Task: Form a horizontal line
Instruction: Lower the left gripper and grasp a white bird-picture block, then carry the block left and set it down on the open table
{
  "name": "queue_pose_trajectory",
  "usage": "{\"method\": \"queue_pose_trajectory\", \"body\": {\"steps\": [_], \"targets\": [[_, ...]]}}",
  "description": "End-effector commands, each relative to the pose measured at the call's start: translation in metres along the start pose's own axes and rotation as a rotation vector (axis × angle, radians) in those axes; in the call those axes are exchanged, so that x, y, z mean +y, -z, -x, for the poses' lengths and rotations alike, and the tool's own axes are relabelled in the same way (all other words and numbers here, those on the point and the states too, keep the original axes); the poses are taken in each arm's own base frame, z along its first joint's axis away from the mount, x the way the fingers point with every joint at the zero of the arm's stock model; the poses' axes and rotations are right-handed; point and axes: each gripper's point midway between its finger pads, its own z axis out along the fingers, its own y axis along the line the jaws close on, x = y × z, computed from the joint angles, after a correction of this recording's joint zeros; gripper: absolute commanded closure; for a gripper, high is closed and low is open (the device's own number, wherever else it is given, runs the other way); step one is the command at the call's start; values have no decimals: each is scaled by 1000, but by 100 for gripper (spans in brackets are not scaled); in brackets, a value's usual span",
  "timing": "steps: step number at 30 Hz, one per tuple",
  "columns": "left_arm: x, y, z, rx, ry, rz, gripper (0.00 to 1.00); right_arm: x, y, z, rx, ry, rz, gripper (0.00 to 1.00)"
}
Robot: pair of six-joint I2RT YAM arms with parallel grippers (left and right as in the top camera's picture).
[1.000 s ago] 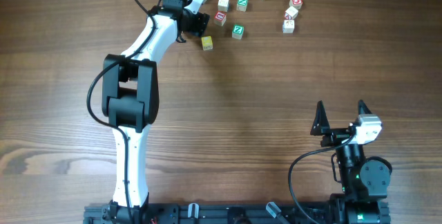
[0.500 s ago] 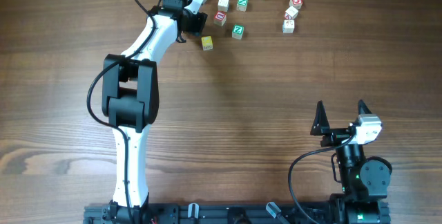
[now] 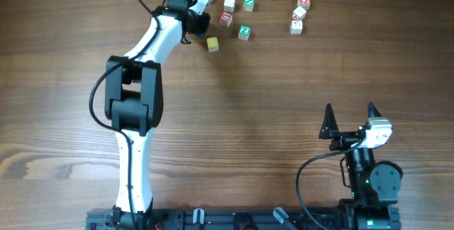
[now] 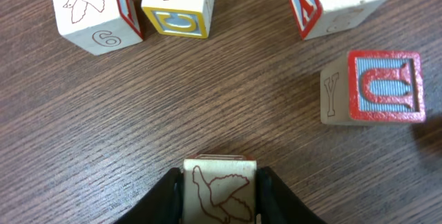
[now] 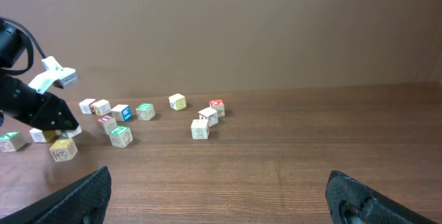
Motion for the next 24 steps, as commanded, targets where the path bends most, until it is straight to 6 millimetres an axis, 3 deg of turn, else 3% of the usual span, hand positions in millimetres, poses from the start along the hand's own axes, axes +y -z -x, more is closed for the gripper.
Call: {"method": "queue_pose_trajectory", "body": {"steps": [1, 8, 13, 16, 19, 24], "targets": [[4, -6, -5, 18, -2, 9, 74, 4, 0, 0, -3, 18, 20, 0], [13, 0, -1, 17, -4, 67, 74, 4, 0, 0, -3, 18, 20, 0], [20, 33, 26, -44, -4, 100, 71, 4, 0, 0, -3, 18, 20, 0], [22, 79, 52, -97, -1, 112, 70, 4, 0, 0, -3, 18, 20, 0], [21, 118, 65, -122, 30, 115, 71, 4, 0, 0, -3, 18, 20, 0], [17, 203, 83, -185, 113, 119, 71, 4, 0, 0, -3, 18, 20, 0]]}}
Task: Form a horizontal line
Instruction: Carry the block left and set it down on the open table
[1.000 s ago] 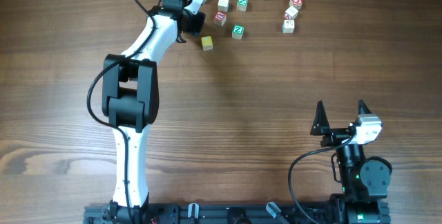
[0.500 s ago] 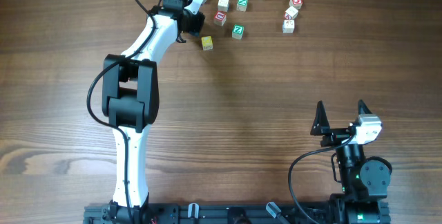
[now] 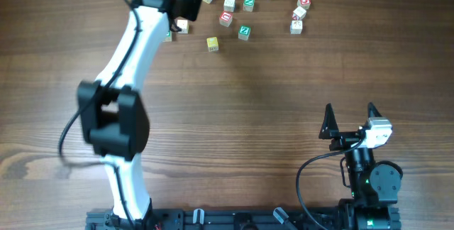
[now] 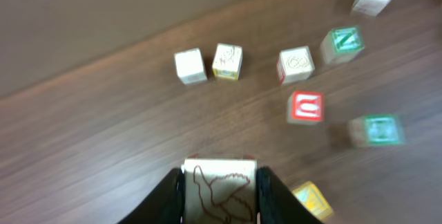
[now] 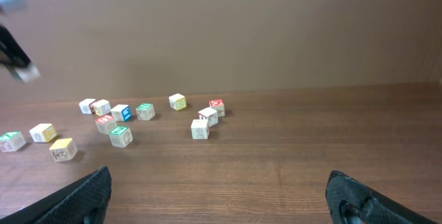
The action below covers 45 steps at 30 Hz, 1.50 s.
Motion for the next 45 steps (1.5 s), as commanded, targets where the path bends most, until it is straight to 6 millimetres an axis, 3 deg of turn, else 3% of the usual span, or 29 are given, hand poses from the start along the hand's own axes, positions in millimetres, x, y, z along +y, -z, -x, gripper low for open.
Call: {"method": "queue_pose_trajectory", "body": {"steps": [1, 4, 9, 12, 15, 21, 28, 32, 37, 45], "targets": [[9, 82, 35, -103, 91, 26, 71, 4, 0, 1, -4, 18, 20, 0], [7, 124, 32, -99, 134, 24, 71, 4, 0, 1, -4, 18, 20, 0], [-1, 189, -3, 0, 245, 12, 74, 4, 0, 1, -4, 18, 20, 0], [-8, 209, -36, 120, 300, 7, 75, 4, 0, 1, -4, 19, 20, 0], [-13, 215, -65, 241, 358, 9, 78, 4, 0, 1, -4, 18, 20, 0], [-24, 196, -122, 447, 432, 23, 78, 4, 0, 1, -4, 18, 20, 0], [-40, 128, -198, 568, 505, 42, 82, 4, 0, 1, -4, 18, 20, 0], [-55, 111, -240, 642, 490, 31, 81, 4, 0, 1, -4, 18, 20, 0], [-58, 101, -262, 658, 506, 37, 81, 4, 0, 1, -4, 18, 20, 0], [-64, 69, -263, 538, 493, 19, 80, 4, 0, 1, -4, 18, 20, 0]]}}
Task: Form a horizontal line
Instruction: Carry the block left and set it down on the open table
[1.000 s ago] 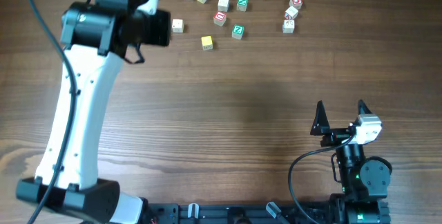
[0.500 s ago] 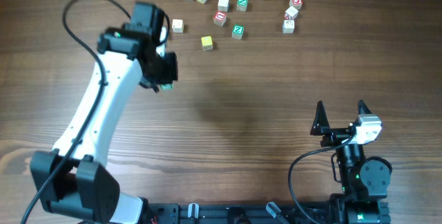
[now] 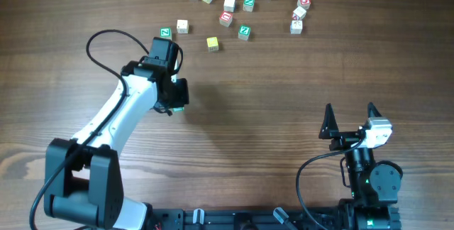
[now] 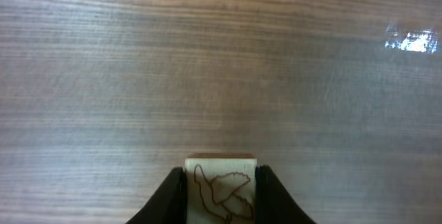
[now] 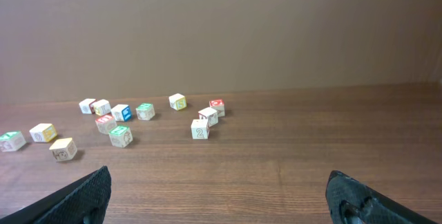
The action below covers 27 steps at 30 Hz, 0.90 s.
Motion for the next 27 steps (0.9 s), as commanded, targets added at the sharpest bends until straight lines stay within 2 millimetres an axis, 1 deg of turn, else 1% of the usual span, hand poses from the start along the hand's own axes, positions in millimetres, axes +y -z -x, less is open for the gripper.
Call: {"method": "queue_pose_trajectory", "body": {"steps": [1, 4, 7, 8, 10, 12, 14, 15, 17, 19, 21, 24, 27], "targets": [[-5, -12, -11, 2, -10, -9, 80, 4, 0, 1, -4, 18, 21, 0], [-15, -19, -12, -25, -41, -26, 80, 4, 0, 1, -4, 18, 21, 0], [-34, -21, -10, -69, -95, -47, 78, 4, 0, 1, -4, 18, 21, 0], [-36, -21, -7, -89, -106, -34, 78, 4, 0, 1, -4, 18, 21, 0], [-32, -20, 3, -142, -114, 18, 78, 4, 0, 1, -4, 18, 21, 0], [-24, -19, 10, -173, -108, 68, 78, 4, 0, 1, -4, 18, 21, 0], [-9, -17, 15, -195, -91, 131, 78, 4, 0, 1, -4, 18, 21, 0], [1, -16, 19, -206, -72, 162, 77, 4, 0, 1, -4, 18, 21, 0], [13, -15, 25, -216, -36, 177, 76, 4, 0, 1, -4, 18, 21, 0], [30, -14, 32, -225, 14, 189, 76, 4, 0, 1, -4, 18, 21, 0], [43, -13, 39, -236, 15, 201, 76, 4, 0, 1, -4, 18, 21, 0], [58, -11, 47, -255, 15, 214, 76, 4, 0, 1, -4, 19, 21, 0], [67, -11, 52, -265, -3, 206, 76, 4, 0, 1, -4, 18, 21, 0]]}}
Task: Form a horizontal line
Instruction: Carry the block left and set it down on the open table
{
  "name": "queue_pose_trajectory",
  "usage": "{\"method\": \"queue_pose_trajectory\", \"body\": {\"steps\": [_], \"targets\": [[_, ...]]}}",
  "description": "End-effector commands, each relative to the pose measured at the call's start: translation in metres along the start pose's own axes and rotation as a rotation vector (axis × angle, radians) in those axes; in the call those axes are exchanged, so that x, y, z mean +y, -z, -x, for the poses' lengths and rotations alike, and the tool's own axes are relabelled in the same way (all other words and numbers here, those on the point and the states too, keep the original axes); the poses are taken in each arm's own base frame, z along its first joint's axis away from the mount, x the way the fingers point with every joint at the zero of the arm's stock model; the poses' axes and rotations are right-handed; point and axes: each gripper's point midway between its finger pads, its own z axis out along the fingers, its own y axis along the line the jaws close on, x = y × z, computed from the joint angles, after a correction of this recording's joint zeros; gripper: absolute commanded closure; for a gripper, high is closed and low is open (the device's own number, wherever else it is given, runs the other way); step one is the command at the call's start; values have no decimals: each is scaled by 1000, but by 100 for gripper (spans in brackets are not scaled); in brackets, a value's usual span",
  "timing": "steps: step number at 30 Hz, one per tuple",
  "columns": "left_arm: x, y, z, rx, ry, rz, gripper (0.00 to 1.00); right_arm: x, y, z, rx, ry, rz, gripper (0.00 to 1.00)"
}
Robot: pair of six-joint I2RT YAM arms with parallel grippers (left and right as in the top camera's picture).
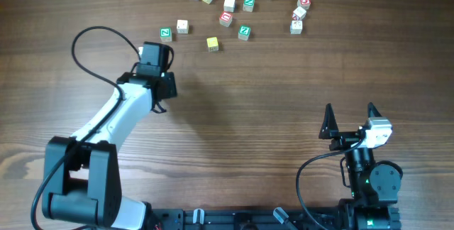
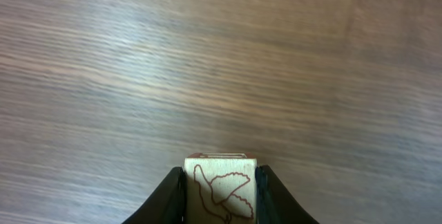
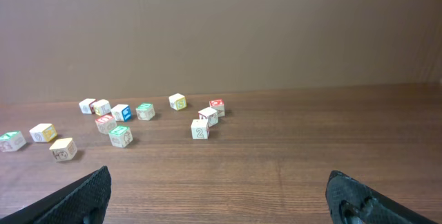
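Note:
A pale wooden block with a red bird outline (image 2: 220, 188) sits between the black fingers of my left gripper (image 2: 220, 182), which is shut on it over bare wood. In the overhead view the left gripper (image 1: 162, 91) is left of the table's middle and hides the block. Several other lettered blocks lie scattered along the far edge, among them a yellow one (image 1: 212, 43), a green one (image 1: 165, 33) and a white one (image 1: 182, 26). My right gripper (image 1: 350, 120) stands open near the front right, with nothing between its fingers (image 3: 90, 196).
The loose blocks spread from a white one at the far left of the group to a red-faced one (image 1: 303, 2) at the right. A black cable (image 1: 92, 42) loops beside the left arm. The wooden table (image 1: 284, 81) stretches between the two arms.
My left gripper has shifted a little to the left and farther from the front edge, with the bird block in it. The right arm has not moved.
My left gripper was shut on the bird block down among the scattered blocks at the far edge. Then it held it high over the group's left side. Later it was over bare wood left of the middle, and now slightly farther left.

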Motion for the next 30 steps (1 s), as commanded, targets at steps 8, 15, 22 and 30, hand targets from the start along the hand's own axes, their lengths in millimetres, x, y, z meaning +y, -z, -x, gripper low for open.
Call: {"method": "queue_pose_trajectory", "body": {"steps": [8, 15, 22, 30], "targets": [[29, -26, 0, 22, -186, -7, 73, 4, 0, 1, -4, 18, 21, 0], [35, -37, 4, 16, -129, -61, 71, 4, 0, 1, -4, 18, 21, 0], [32, -37, 14, -24, -125, -75, 60, 4, 0, 1, -4, 19, 21, 0], [31, -36, 20, -48, -122, -76, 53, 4, 0, 1, -4, 19, 21, 0]]}}
